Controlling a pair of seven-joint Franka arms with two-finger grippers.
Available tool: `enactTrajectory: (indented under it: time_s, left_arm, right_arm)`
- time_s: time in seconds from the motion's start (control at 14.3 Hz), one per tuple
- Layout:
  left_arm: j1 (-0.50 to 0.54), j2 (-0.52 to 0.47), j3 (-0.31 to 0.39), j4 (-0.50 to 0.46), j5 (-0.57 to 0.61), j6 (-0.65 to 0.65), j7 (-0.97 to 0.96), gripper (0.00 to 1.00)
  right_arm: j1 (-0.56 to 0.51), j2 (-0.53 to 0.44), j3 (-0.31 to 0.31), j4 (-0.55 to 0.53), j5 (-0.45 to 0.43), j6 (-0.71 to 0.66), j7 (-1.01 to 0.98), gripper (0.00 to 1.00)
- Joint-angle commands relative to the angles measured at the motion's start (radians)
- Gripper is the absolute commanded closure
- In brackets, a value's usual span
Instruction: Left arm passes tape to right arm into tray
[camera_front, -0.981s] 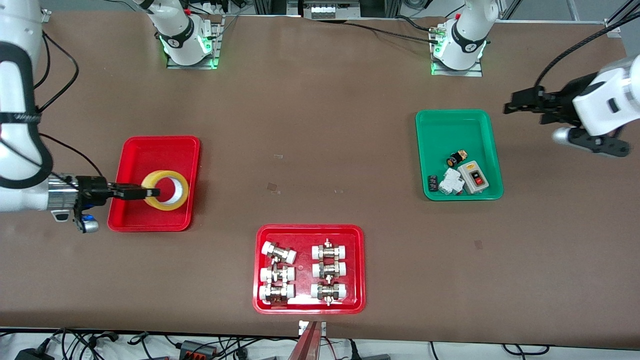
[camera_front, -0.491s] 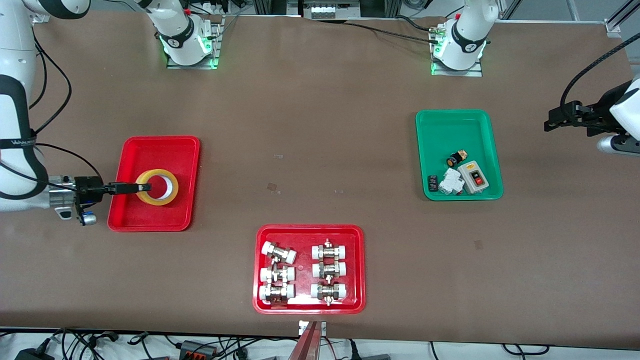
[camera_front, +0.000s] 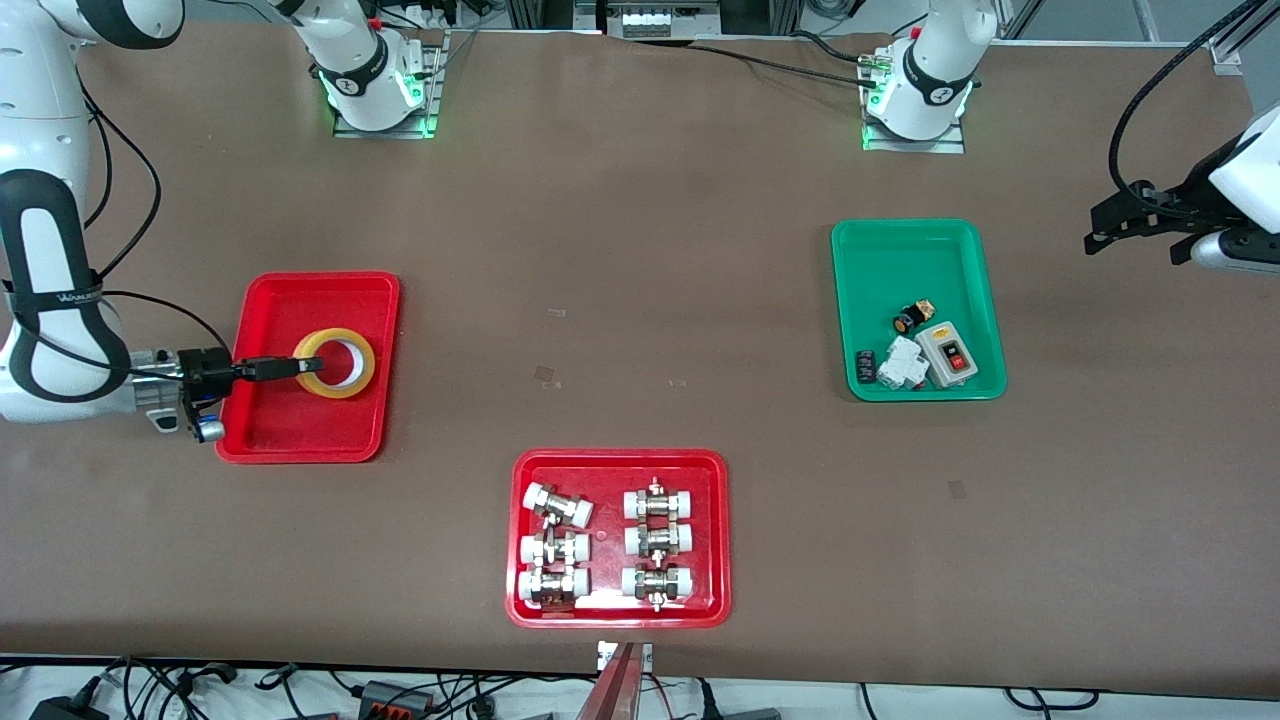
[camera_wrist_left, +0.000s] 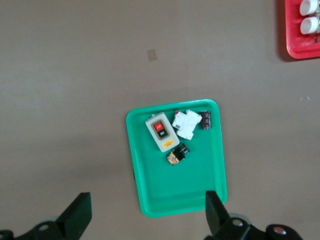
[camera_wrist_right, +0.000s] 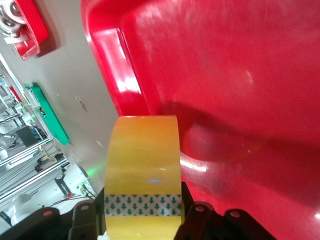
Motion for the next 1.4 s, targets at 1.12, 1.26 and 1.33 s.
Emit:
enactTrajectory:
  time_s: [1.12,1.26,1.33]
  left_arm:
    - [0.015,0.015,-0.040,0.048,0.035,-0.037,-0.142,0.00]
    - [0.013,0.016,-0.041,0.048,0.034,-0.037,-0.144,0.00]
    - [0.012,0.016,-0.047,0.051,0.034,-0.037,-0.145,0.00]
  right_arm:
    - [0.060,-0.207,0.010,0.041,-0.440,0.014,0.017,0.00]
    - [0.116,-0.268,0.012,0.087,-0.523,-0.006,0.192,0.00]
    - [0.143,-0.300,0.016,0.103,-0.564,-0.039,0.276,0.00]
